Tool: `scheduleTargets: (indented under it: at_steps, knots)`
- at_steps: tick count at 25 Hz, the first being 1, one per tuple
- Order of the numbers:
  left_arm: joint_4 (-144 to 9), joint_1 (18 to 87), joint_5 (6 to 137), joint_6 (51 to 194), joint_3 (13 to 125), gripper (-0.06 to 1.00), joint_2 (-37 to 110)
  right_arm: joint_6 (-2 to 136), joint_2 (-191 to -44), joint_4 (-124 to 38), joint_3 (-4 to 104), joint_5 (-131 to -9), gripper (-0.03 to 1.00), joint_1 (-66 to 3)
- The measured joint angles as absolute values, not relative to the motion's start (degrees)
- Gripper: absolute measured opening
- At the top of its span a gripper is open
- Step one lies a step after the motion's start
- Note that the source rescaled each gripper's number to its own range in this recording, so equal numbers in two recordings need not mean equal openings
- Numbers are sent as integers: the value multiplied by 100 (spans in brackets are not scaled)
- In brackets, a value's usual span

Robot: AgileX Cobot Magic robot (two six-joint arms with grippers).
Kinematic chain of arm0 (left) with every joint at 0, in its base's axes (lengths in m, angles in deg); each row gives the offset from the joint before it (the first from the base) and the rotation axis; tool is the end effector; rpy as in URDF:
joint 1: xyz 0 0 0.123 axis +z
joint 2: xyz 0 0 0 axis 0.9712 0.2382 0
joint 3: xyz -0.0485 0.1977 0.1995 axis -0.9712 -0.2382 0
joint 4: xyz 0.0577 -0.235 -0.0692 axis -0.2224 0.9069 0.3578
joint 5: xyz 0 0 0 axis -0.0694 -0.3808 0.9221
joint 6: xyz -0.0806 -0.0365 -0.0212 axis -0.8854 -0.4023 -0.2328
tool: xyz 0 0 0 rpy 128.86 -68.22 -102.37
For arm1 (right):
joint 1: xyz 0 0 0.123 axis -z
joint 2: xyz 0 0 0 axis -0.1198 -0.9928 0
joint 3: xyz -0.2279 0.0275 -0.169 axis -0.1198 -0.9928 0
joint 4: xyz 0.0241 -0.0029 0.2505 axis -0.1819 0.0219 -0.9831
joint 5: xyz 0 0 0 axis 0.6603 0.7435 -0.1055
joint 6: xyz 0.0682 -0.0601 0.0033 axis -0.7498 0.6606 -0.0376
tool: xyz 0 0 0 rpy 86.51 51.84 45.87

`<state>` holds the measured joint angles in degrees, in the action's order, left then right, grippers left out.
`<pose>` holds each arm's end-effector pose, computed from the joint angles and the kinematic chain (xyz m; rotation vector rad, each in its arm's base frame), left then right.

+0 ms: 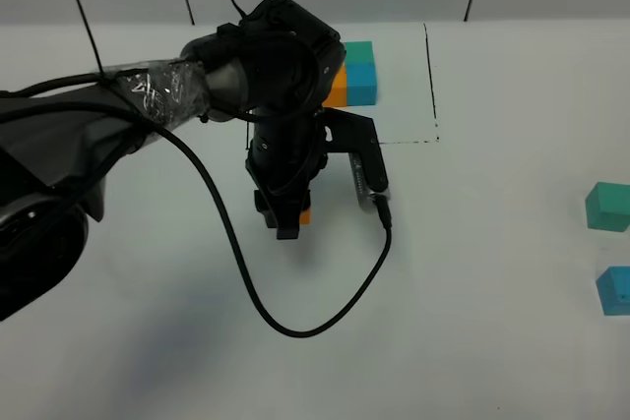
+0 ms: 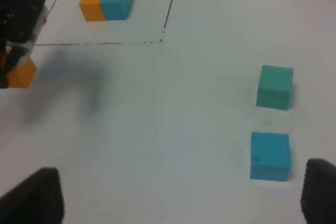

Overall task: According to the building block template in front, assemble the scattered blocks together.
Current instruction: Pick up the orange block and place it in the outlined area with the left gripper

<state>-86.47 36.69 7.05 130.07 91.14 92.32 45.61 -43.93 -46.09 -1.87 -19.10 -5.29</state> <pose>0.3503 -0.2783 0.1535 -2.0710 -2.3436 -0.1409 -0.0050 0.0151 0.2784 -0.0046 2.0230 0.1937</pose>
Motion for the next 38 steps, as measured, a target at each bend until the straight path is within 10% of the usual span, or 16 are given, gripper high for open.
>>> scheduleTargets:
  at_steps: [38]
  knots:
    - [-8470, 3246, 1115, 12446, 9248, 2, 9897, 4554, -4393, -4609, -187, -1910, 75, -529]
